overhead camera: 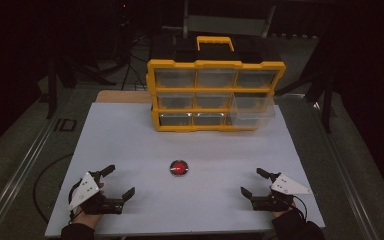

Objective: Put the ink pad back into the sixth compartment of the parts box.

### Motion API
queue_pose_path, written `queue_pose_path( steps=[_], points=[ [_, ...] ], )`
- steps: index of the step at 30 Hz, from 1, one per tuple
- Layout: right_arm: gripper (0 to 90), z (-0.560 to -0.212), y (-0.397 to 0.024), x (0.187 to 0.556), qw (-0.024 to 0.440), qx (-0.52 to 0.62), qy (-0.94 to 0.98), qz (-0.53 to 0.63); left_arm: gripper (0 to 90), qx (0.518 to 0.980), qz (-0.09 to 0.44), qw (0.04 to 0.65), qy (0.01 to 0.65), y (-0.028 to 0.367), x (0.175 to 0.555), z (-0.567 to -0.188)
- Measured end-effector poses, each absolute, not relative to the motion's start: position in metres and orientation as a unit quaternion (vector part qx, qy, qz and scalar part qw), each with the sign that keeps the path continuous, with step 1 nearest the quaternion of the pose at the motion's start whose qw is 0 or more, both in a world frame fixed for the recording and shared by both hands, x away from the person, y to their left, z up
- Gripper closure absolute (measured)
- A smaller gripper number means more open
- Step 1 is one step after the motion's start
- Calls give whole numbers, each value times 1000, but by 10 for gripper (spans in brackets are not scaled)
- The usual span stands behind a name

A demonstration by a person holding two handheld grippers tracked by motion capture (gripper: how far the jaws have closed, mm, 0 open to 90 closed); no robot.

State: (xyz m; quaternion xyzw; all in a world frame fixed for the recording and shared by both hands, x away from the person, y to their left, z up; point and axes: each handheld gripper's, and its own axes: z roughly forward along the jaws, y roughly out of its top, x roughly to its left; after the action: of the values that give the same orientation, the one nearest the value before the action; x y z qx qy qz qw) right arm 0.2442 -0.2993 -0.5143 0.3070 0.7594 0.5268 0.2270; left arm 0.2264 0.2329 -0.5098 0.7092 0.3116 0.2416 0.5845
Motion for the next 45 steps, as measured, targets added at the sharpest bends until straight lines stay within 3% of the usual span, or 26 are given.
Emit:
queue_pose_path(
  steps=[28, 45],
  points=[
    [103, -511, -296, 243, 248, 306, 753, 527, 1, 710, 218, 592, 311, 229, 227, -502],
    [103, -508, -290, 241, 247, 302, 757, 524, 1, 725, 232, 590, 268, 214, 237, -446]
  ],
)
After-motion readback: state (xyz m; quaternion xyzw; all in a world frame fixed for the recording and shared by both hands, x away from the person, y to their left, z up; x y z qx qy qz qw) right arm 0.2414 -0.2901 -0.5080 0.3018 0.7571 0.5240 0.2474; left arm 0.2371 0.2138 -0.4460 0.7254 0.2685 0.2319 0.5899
